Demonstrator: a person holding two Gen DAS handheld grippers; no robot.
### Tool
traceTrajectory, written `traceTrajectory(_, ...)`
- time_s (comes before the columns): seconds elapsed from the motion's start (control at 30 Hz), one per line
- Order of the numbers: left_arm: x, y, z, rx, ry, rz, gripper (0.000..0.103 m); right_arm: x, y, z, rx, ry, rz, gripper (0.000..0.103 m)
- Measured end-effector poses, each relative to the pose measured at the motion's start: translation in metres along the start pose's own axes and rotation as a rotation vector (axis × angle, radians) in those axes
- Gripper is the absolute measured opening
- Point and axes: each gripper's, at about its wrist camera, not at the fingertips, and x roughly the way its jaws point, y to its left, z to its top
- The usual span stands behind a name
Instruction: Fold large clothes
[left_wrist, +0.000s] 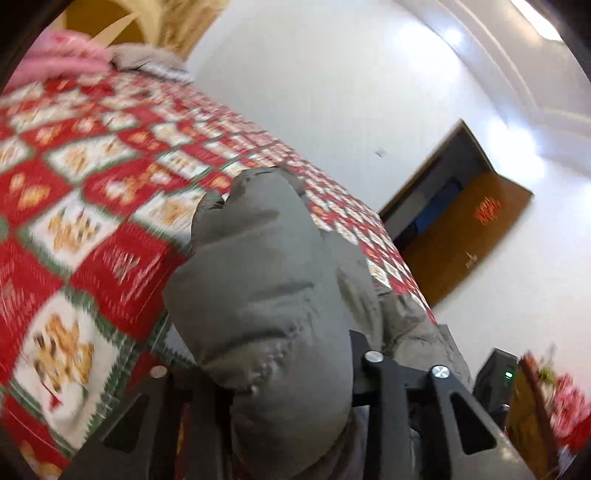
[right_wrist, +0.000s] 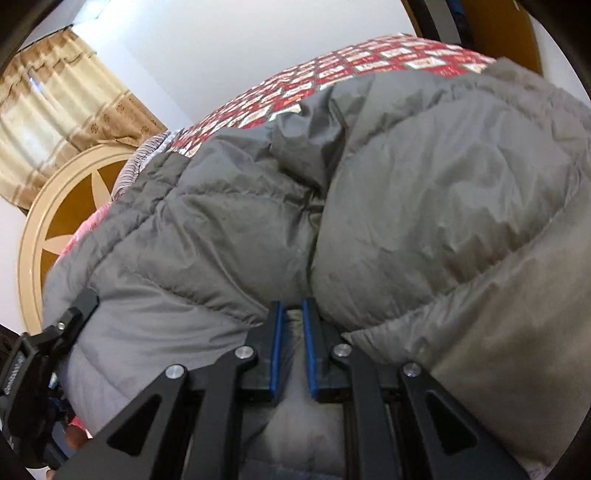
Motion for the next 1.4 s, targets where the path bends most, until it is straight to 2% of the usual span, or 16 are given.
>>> traceTrajectory(0.17,-0.032,-0.026,0.012,0.151,-0.017,-0.057,0.027,0.002,0.011,-0.015,0.075,0.043,0.088,0.015)
traceTrajectory(0.27,-0.053,-0.050,0.015,0.286,-0.040,-0.076,0.027,0.010,0.030,-0.031,0.106,0.092,0.190,0.015)
traceTrajectory(0.37,-0.065,-0.083,0.011,0.451,-0.041,-0.064,0.027,0.023,0.056,-0.039,0.067,0.189,0.304,0.015)
traceTrajectory(0.43,-0.065,-0.096,0.006,0.538,-0.049,-0.039,0.027,0.021,0.061,-0.035,0.037,0.239,0.339,0.015)
traceTrajectory(0.5,-0.067,-0.112,-0.001,0.609,-0.056,-0.053,0.027,0.003,0.056,-0.027,0.011,0.231,0.356,0.018)
traceTrajectory(0.57,-0.065,-0.123,-0.006,0.653,-0.047,-0.061,0.027,-0.023,0.043,-0.019,-0.008,0.181,0.356,0.018)
traceTrajectory(0.7,-0.048,-0.159,-0.036,0.804,-0.012,-0.090,0.027,-0.093,-0.013,-0.009,0.014,0.031,0.307,0.022)
traceTrajectory(0.77,-0.034,-0.176,-0.055,0.866,0.020,-0.120,0.027,-0.126,-0.047,-0.008,0.030,-0.047,0.249,0.033)
traceTrajectory(0.83,-0.020,-0.185,-0.071,0.918,0.050,-0.137,0.027,-0.147,-0.073,-0.009,0.057,-0.094,0.204,0.059)
traceTrajectory(0.9,-0.004,-0.198,-0.096,0.989,0.105,-0.160,0.027,-0.163,-0.100,-0.009,0.091,-0.122,0.176,0.063)
traceTrajectory(1.07,0.020,-0.211,-0.148,1.131,0.171,-0.156,0.027,-0.184,-0.151,-0.001,0.180,-0.154,0.130,0.063)
traceTrajectory(1.17,0.032,-0.210,-0.169,1.172,0.220,-0.180,0.027,-0.188,-0.170,0.009,0.227,-0.155,0.188,0.063)
traceTrajectory(1.2,0.034,-0.210,-0.175,1.192,0.225,-0.183,0.027,-0.187,-0.167,0.015,0.227,-0.151,0.215,0.067)
traceTrajectory(1.27,0.038,-0.213,-0.184,1.225,0.234,-0.193,0.027,-0.179,-0.158,0.032,0.189,-0.124,0.253,0.080)
traceTrajectory(1.4,0.046,-0.216,-0.193,1.272,0.253,-0.204,0.027,-0.162,-0.126,0.071,0.040,-0.061,0.257,0.089)
